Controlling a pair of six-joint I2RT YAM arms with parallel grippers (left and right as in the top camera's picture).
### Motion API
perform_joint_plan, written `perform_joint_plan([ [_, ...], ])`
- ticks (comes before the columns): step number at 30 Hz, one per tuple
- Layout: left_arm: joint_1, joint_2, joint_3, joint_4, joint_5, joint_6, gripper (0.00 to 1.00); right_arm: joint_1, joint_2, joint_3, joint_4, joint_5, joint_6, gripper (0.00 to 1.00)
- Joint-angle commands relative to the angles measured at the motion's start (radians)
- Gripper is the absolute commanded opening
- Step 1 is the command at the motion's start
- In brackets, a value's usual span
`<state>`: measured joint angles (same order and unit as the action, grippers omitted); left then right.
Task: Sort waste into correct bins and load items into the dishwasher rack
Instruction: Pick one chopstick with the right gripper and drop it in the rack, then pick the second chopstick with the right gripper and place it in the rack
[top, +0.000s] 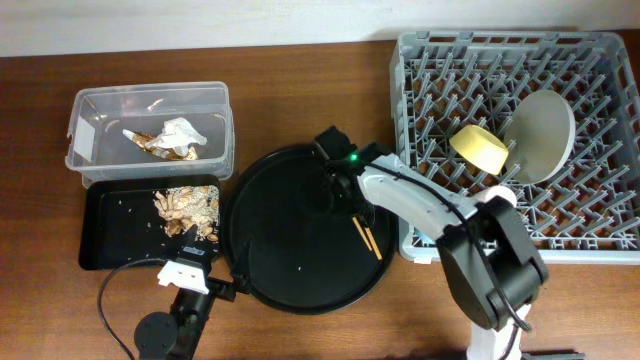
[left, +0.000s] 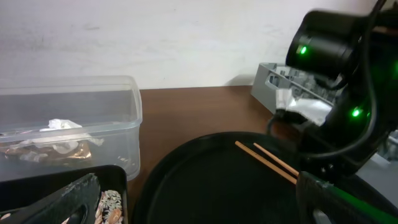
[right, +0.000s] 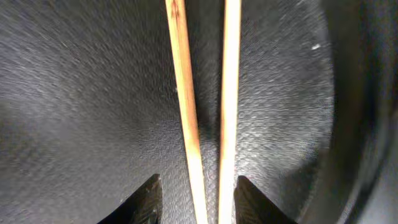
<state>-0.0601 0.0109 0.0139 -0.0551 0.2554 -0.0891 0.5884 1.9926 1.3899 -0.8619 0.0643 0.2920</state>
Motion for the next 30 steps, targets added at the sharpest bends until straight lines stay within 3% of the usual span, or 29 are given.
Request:
perform_joint_plan([
  [1, 0.004, -0.006, -0.005, -0.001, 0.011, 0.016, 0.99, 0.001, 0.045, -0.001, -0.002, -0.068, 0.001, 0.31],
  [2, 0.004, -0.006, -0.005, -0.001, 0.011, 0.016, 0.99, 0.002, 0.058, -0.003, -0.013, -0.109, 0.001, 0.17],
  [5, 0.004, -0.006, -0.005, -0.001, 0.011, 0.016, 0.99, 0.008, 0.061, -0.005, -0.044, -0.117, 0.001, 0.04],
  [9, 0.004, -0.006, -0.005, -0.001, 0.011, 0.016, 0.99, 0.006, -0.029, 0.031, -0.125, -0.116, 0.0, 0.04],
  [15, 0.004, -0.006, -0.005, -0.001, 0.011, 0.016, 0.99, -0.104, -0.426, 0.115, -0.159, 0.111, 0.004, 0.04],
  [17, 0.004, -0.006, -0.005, -0.001, 0.011, 0.016, 0.99, -0.206, -0.429, 0.111, -0.151, 0.145, 0.003, 0.04],
  [21, 0.004, -0.006, -0.005, -0.001, 0.011, 0.016, 0.99, -0.365, -0.264, 0.095, -0.113, 0.064, 0.004, 0.04],
  [22, 0.004, -0.006, -0.005, -0.001, 0.011, 0.016, 0.99, -0.375, -0.238, 0.095, -0.095, 0.063, 0.003, 0.11],
  [23, 0.004, -0.006, -0.005, -0.001, 0.011, 0.016, 0.99, -0.381, -0.222, 0.095, -0.068, 0.063, -0.011, 0.33],
  [24, 0.004, -0.006, -0.005, -0.001, 0.011, 0.016, 0.99, -0.378, -0.225, 0.101, -0.069, 0.059, -0.031, 0.48],
  [27, 0.004, -0.006, -0.005, -0.001, 0.011, 0.016, 0.99, -0.281, -0.295, 0.131, -0.18, -0.032, -0.03, 0.5],
  [30, 0.004, -0.006, -0.005, -0.001, 0.011, 0.016, 0.99, -0.074, -0.286, 0.08, -0.218, -0.045, -0.007, 0.49],
])
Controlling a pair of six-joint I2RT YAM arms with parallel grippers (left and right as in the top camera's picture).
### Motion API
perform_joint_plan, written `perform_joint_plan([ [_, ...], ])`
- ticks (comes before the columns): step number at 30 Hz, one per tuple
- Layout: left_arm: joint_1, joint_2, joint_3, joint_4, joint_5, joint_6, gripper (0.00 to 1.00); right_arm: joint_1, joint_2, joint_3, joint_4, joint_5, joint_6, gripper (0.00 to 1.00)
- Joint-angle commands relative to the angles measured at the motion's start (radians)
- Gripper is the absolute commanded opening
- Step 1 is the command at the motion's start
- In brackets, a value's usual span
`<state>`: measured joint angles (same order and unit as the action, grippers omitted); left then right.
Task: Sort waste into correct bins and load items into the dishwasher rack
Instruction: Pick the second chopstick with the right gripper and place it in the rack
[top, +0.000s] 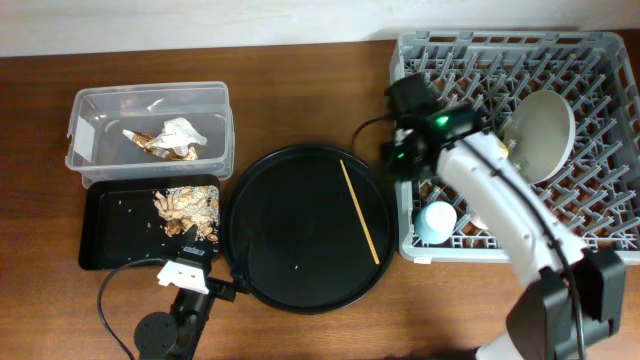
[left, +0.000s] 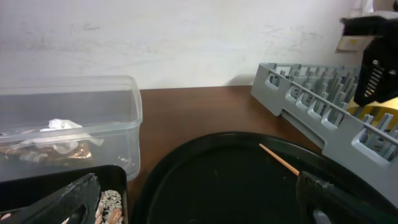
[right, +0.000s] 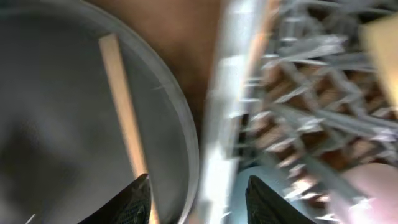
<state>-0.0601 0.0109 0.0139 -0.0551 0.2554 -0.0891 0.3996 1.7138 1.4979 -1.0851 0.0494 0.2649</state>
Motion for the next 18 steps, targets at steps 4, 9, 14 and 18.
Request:
perform_joint_plan([
  [4, 0.004, -0.006, -0.005, -0.001, 0.011, 0.015, 0.99, 0.209, 0.079, -0.205, 0.195, 0.037, 0.111, 0.49],
  [9, 0.004, -0.006, -0.005, -0.001, 0.011, 0.016, 0.99, 0.2, 0.173, -0.307, 0.268, 0.034, 0.111, 0.34],
  [14, 0.004, -0.006, -0.005, -0.001, 0.011, 0.016, 0.99, 0.199, 0.174, -0.326, 0.228, 0.018, 0.11, 0.04],
  [18, 0.004, -0.006, -0.005, -0.001, 0.011, 0.016, 0.99, 0.155, -0.016, -0.149, 0.095, 0.042, 0.065, 0.04],
])
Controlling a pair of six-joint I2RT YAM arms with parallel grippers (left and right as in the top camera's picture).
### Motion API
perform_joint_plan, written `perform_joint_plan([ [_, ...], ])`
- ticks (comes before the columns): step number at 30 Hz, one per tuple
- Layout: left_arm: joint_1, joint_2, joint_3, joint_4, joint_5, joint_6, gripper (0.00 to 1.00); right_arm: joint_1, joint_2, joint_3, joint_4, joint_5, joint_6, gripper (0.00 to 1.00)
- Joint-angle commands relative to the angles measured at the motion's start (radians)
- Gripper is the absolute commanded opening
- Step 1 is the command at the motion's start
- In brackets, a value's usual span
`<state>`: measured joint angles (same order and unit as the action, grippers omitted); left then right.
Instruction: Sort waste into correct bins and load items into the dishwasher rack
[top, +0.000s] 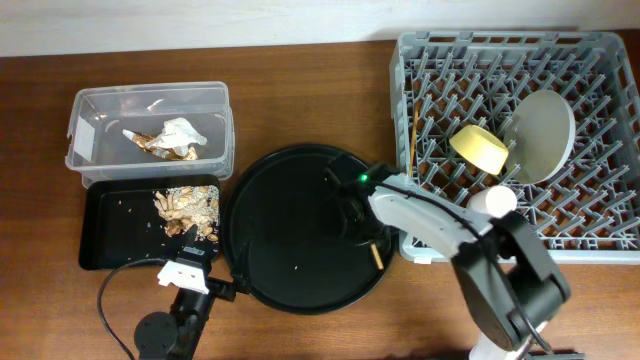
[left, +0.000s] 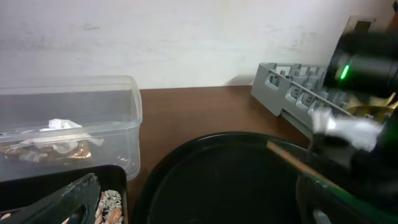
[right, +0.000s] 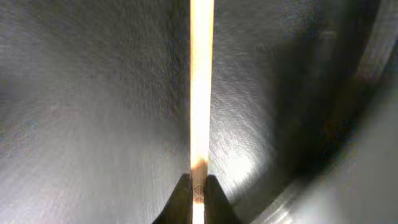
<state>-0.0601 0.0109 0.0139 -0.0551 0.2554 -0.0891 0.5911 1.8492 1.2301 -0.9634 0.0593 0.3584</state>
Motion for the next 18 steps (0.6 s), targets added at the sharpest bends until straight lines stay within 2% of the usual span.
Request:
perform_joint_plan([
  [1, 0.004, -0.006, -0.005, -0.001, 0.011, 0.016, 0.99, -0.067, -0.219, 0.174, -0.035, 0.076, -0.029, 0.04],
  [3, 0.004, -0.006, -0.005, -0.001, 0.011, 0.016, 0.99, -0.142, -0.305, 0.225, 0.008, 0.146, -0.029, 0.04],
  [5, 0.004, -0.006, -0.005, -0.001, 0.011, 0.016, 0.99, -0.253, -0.319, 0.226, 0.076, 0.148, -0.029, 0.04],
  [9, 0.004, -0.006, -0.005, -0.001, 0.011, 0.016, 0.99, -0.384, -0.143, 0.226, 0.119, 0.12, -0.072, 0.04],
  [10, 0.004, -0.006, -0.005, -0.001, 0.011, 0.016, 0.99, -0.389, -0.117, 0.226, 0.112, 0.021, -0.11, 0.27],
  [11, 0.004, -0.006, -0.005, -0.001, 0.011, 0.016, 0.99, -0.389, -0.118, 0.228, 0.095, -0.034, -0.118, 0.45],
  [14, 0.004, -0.006, -0.005, -0.001, 0.011, 0.016, 0.99, -0.388, -0.229, 0.292, -0.029, -0.063, -0.087, 0.46],
  [18, 0.004, -0.006, -0.005, -0.001, 0.011, 0.016, 0.99, -0.299, -0.579, 0.319, -0.118, -0.064, -0.093, 0.51],
])
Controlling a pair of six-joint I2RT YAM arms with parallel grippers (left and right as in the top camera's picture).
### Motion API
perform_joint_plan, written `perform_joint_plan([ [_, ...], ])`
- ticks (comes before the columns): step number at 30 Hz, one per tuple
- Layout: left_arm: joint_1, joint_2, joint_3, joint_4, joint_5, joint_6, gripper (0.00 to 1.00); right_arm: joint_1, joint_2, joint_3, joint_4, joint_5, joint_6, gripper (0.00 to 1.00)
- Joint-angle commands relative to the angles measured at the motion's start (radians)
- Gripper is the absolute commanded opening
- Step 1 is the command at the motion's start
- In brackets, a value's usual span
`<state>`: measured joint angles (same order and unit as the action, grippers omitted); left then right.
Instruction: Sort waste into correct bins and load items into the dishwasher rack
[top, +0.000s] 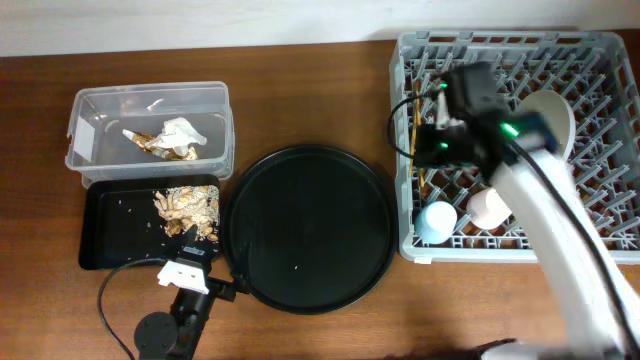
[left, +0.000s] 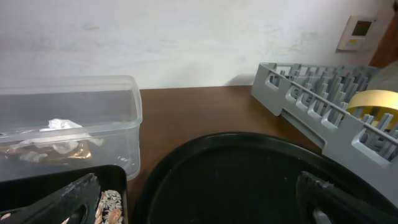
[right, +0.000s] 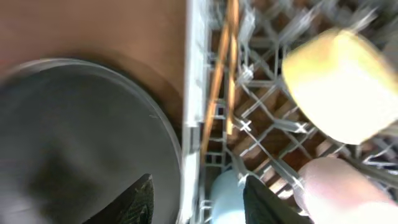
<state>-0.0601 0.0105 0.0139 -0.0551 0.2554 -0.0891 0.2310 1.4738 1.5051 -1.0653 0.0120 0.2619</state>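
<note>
Two wooden chopsticks (right: 222, 81) lie in the left column of the grey dishwasher rack (top: 500, 42), also visible from overhead as chopsticks (top: 417, 140). My right gripper (right: 198, 202) hangs open over the rack's left edge, above them, holding nothing. The round black tray (top: 305, 230) is bare. My left gripper (left: 199, 208) rests open at the tray's near left, low over the table, with nothing between its fingers.
The rack also holds a yellow bowl (right: 336, 87), a grey plate (top: 545, 130), a blue cup (top: 436, 220) and a pink cup (top: 490, 207). A clear bin (top: 75, 130) holds crumpled paper; a black rectangular tray (top: 115, 235) holds food scraps.
My right gripper was shut on the last chopstick on the round tray. It now stands open over the rack, and that chopstick lies in the rack beside the first one.
Two chopsticks lay on the round tray with my right gripper open astride them. Then one remained on the tray while the gripper was open over the rack. Then it was shut on the second. Now both lie in the rack. The left arm has stayed still.
</note>
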Motion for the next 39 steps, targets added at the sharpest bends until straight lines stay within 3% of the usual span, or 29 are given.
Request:
perform_joint_plan([
  [1, 0.004, -0.005, -0.005, -0.001, 0.011, 0.016, 0.99, 0.098, -0.29, 0.043, -0.025, -0.017, 0.004, 0.55],
  [2, 0.004, -0.005, -0.005, -0.001, 0.011, 0.016, 0.99, 0.139, -0.377, 0.043, -0.033, -0.024, 0.005, 0.91],
  [3, 0.004, -0.005, -0.005, -0.001, 0.011, 0.016, 0.99, 0.168, -0.438, 0.043, -0.039, -0.034, 0.005, 0.99],
  [6, 0.004, -0.005, -0.005, -0.001, 0.011, 0.016, 0.99, 0.208, -0.622, 0.043, -0.112, -0.045, 0.003, 0.99],
  [9, 0.004, -0.005, -0.005, -0.001, 0.011, 0.016, 0.99, 0.206, -0.791, 0.043, -0.245, 0.171, 0.0, 0.99],
  [13, 0.004, -0.005, -0.005, -0.001, 0.011, 0.016, 0.99, 0.172, -0.889, -0.009, -0.241, 0.325, -0.071, 0.99],
  [15, 0.004, -0.005, -0.005, -0.001, 0.011, 0.016, 0.99, 0.068, -0.981, -0.192, -0.095, 0.325, -0.135, 0.99],
  [21, 0.004, -0.005, -0.005, -0.001, 0.011, 0.016, 0.99, -0.097, -1.355, -1.055, 0.469, 0.206, -0.134, 0.99],
  [26, 0.004, -0.005, -0.005, -0.001, 0.011, 0.016, 0.99, -0.103, -1.471, -1.415, 0.835, 0.205, -0.134, 0.99],
  [28, 0.004, -0.005, -0.005, -0.001, 0.011, 0.016, 0.99, -0.103, -1.471, -1.5, 1.024, 0.204, -0.134, 0.99],
  [39, 0.004, -0.005, -0.005, -0.001, 0.011, 0.016, 0.99, -0.102, -1.47, -1.5, 1.008, 0.205, -0.134, 0.99],
])
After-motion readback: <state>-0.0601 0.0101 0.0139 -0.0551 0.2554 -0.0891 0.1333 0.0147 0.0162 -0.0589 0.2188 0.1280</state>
